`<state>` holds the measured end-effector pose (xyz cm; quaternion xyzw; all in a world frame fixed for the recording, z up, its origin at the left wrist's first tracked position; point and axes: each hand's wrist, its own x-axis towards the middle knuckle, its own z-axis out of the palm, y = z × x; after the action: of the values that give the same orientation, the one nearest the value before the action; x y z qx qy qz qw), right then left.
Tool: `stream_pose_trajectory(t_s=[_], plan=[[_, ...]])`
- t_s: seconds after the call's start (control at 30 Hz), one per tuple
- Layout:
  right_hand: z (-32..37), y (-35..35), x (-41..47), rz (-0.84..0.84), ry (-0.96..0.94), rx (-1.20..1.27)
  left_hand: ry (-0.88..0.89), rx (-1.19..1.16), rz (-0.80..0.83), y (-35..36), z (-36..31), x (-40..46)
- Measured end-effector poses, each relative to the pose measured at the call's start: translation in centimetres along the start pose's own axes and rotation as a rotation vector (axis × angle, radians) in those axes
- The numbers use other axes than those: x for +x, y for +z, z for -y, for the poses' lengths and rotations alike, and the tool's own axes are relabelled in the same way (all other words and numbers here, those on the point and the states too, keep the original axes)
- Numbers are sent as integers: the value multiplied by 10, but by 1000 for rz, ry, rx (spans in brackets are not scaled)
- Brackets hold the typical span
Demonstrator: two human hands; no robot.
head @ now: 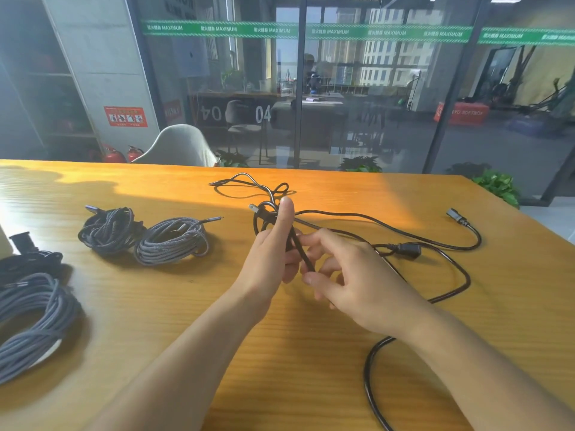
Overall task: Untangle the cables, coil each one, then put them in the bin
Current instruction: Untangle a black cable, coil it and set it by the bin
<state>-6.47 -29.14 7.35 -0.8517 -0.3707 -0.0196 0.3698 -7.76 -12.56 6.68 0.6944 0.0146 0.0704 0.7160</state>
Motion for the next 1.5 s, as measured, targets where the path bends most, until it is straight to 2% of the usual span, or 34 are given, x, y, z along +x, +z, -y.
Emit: stream_pose_trajectory(t_s=[0.13,0.27,0.33,0.4,0.5,0.57,0.7,0.8,0.9,1.0,1.1,1.17,1.27,1.37,1.5], plan=[[-1,3,-1,3,-20,-23,48,-15,-69,-2,-1,2],[1,6,-2,78,49,228,77,-117,-184,-13,-4,10],[2,5,-2,192,122,461,74,-207,-225,-22,-8,14],[1,2,-2,374,197,579,59,-364,-229,-30,-12,18],[-6,-3,-3,685,255,452,66,-632,-193,-39,-16,22],[-11,-6,-1,749,248,286,68,-710,-126,-41,-17,21],[-25,-18,3,663,292,214,63,-772,68,-34,-26,7],[-37,-36,3,623,345,215,10,-788,305,-30,-31,-2],[-46,-56,0,560,348,266,-48,-709,539,-30,-27,-3],[-54,-66,-2,376,358,201,-107,-561,642,-26,-23,-3],[-58,-62,3,166,401,-137,-152,-338,676,-16,-18,-7],[-56,-58,6,-46,400,-403,-145,-169,677,-9,-15,-9],[-50,-55,8,-387,308,-573,-49,60,634,-3,-16,-10],[-44,-49,9,-518,240,-375,36,306,577,0,-12,-12],[-32,-43,10,-445,196,50,59,576,418,2,7,-4]])
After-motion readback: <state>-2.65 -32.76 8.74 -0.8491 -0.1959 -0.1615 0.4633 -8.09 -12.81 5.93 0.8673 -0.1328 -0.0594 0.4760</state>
